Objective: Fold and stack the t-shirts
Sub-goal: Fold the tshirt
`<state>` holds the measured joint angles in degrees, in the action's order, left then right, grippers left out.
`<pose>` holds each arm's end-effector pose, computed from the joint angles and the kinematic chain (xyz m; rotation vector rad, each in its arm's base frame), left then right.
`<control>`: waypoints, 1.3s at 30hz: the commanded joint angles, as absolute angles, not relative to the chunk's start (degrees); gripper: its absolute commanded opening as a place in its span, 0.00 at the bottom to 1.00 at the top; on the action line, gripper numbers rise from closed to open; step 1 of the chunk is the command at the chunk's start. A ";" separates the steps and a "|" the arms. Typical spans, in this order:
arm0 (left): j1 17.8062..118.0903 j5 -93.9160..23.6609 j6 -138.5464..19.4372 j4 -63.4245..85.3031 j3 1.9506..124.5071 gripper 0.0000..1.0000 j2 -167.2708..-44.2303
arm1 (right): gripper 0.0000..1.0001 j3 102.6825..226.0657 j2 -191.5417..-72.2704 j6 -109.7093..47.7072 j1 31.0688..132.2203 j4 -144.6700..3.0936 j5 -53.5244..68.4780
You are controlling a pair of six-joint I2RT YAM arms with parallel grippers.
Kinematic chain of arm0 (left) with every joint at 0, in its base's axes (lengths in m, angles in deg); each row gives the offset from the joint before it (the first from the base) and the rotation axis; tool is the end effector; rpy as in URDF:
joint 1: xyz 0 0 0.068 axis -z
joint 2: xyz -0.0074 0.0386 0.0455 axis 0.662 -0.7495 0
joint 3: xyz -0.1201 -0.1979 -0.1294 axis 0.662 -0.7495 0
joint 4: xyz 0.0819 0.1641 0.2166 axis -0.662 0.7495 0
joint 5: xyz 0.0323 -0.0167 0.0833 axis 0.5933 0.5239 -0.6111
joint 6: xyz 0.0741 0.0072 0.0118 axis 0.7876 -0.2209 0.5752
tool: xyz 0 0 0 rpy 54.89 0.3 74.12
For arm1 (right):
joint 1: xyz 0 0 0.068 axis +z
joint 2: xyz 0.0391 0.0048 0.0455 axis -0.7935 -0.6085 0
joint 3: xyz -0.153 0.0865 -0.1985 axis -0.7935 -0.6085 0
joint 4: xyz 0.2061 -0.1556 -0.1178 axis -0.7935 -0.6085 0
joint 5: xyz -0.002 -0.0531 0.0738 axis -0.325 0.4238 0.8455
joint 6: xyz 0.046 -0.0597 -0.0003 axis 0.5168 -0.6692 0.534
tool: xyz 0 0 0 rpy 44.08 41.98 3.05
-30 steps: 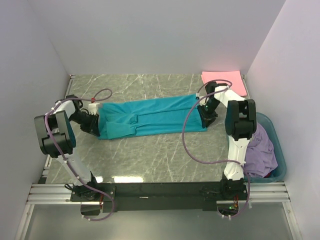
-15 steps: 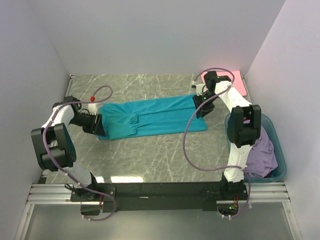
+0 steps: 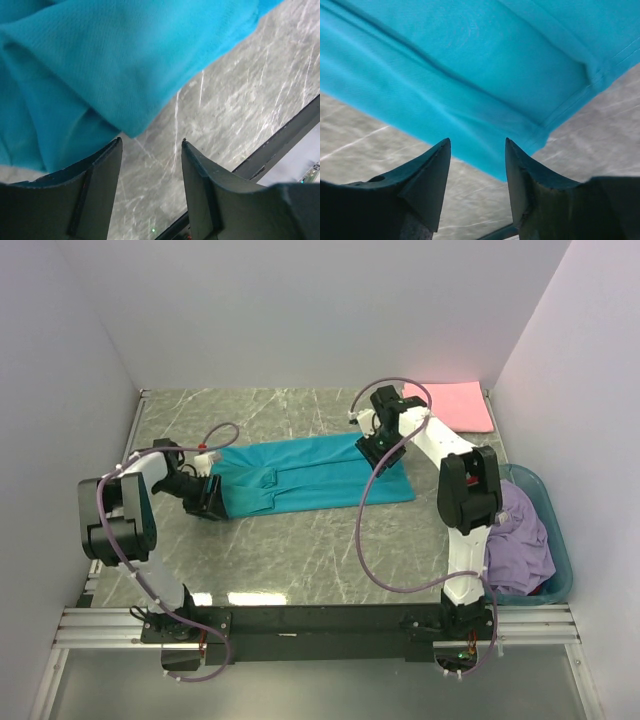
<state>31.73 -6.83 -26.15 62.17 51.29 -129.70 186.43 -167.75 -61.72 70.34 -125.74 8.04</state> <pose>0.3137 0.0152 0.1182 0.3099 2.7907 -0.8811 0.4212 0.1451 0.1778 -1.0455 2.6659 0.1849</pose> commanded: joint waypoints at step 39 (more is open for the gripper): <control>32.57 8.29 -47.62 46.21 77.63 0.03 -146.18 | 0.56 184.89 -165.61 -65.68 68.96 -124.07 5.55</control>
